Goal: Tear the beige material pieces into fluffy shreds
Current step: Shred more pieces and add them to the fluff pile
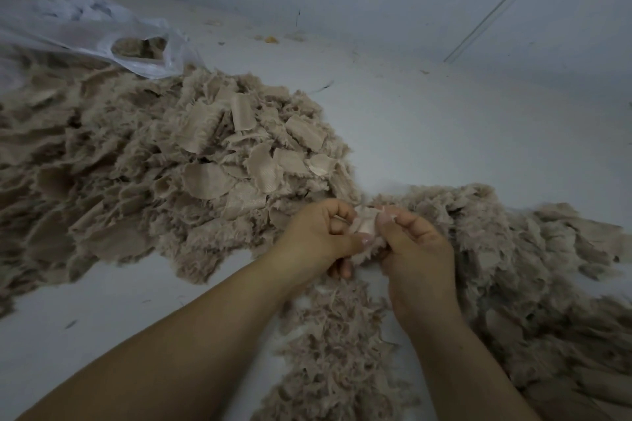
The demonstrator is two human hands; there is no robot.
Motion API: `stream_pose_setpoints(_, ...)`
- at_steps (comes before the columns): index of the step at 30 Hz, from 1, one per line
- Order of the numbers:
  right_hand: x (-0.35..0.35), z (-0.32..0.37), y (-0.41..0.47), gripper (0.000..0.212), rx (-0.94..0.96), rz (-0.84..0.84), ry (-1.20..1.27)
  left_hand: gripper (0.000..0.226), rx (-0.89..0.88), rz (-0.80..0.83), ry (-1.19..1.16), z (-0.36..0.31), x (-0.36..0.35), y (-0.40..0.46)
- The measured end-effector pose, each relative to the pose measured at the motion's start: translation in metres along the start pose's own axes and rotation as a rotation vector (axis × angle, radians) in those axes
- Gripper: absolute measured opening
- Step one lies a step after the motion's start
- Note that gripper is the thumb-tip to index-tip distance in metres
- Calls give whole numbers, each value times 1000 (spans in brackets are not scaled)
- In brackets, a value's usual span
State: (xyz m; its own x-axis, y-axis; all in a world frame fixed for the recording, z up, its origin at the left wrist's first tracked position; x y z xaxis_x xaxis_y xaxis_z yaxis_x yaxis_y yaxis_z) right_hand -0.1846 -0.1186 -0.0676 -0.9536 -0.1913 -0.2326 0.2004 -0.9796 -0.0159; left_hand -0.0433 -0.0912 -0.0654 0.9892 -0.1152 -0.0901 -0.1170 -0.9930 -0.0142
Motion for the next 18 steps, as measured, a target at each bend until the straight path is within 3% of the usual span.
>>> stream_pose_setpoints(8,1,3,2,9,-53,-52,130,28,72,273,95,-8,7,-5)
stream_pose_setpoints(13,2,2,1,8,-39,-19,117,26,49,12,-2,-6,7,-2)
stream_pose_setpoints(18,-1,2,0,25,-41,59,18,31,-10,-48,-107,-2,7,0)
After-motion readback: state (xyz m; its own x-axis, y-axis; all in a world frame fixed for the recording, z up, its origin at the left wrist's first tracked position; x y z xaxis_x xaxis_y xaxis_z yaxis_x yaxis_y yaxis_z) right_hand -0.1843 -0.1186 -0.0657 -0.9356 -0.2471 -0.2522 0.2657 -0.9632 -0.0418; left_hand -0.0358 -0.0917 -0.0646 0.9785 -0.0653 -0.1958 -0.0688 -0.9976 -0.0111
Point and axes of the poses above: each hand's wrist, its own y-axis towards the middle knuckle, its own x-axis out of the back of the hand, z = x × y, the point moved 1 cm from there along y, towards the middle knuckle, and after that the axes turned 8 degrees about z, right-handed, at the moved point
